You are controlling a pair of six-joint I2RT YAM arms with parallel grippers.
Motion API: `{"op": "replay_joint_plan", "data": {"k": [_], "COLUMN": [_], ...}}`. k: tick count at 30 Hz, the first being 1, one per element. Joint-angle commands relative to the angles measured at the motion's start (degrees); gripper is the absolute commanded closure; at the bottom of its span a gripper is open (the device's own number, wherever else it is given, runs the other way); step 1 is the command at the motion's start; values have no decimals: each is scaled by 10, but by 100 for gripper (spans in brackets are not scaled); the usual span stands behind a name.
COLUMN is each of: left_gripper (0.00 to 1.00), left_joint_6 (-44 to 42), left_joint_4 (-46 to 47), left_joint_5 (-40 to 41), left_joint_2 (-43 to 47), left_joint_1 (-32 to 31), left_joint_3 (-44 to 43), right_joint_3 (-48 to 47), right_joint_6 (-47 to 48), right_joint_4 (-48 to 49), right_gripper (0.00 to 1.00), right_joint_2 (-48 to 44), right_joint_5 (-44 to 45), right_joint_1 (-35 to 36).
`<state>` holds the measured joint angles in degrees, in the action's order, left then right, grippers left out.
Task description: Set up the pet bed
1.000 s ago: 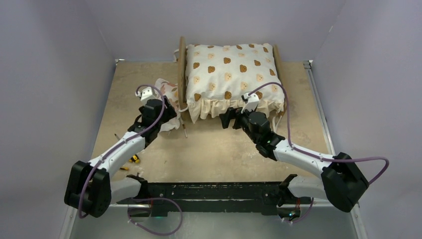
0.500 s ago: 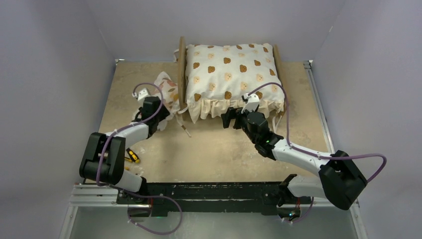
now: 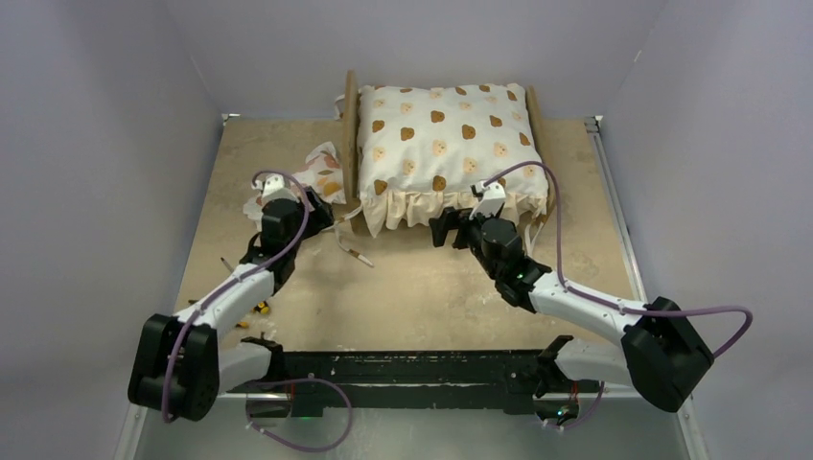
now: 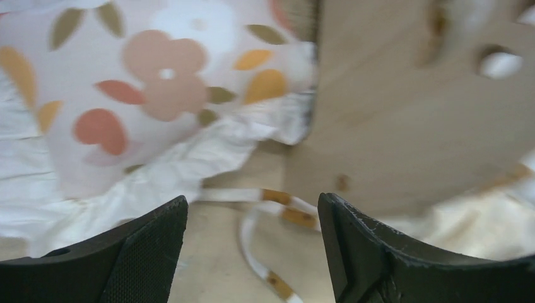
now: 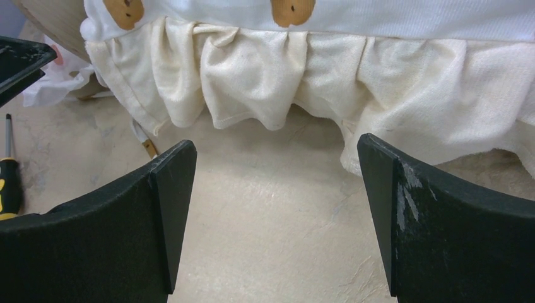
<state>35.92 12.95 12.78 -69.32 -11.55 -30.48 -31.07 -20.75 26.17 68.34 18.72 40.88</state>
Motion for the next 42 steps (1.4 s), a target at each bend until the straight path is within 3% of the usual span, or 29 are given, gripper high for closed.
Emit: {"op": "replay_joint_plan", "data": {"k": [1,20,29,37,42], "left_gripper": [24,23,27,30,31], "left_joint_6": [-49,-71,-65,-58,-68], "left_joint_4": [82,385,406,404,368], "left_joint_5": [-78,-227,-220,-213,-211], "left_joint_2": [60,-97,-126,-125,-89], "left_joint_1": [-45,-61,-100,-183,-214], "left_joint_3": [27,96,96,91,75], "right_joint_3": [10,19,17,15,18], "right_joint_6": [17,39,41,43,44], "right_joint_4": [48,86,90,90,89], "right_gripper": [1,1,2,2,1], "right_joint_2": [-19,-7,2,3,-2], "right_joint_5": [-20,-74,-81,-81,-76], "right_joint_1": [3,3,3,3,3]}}
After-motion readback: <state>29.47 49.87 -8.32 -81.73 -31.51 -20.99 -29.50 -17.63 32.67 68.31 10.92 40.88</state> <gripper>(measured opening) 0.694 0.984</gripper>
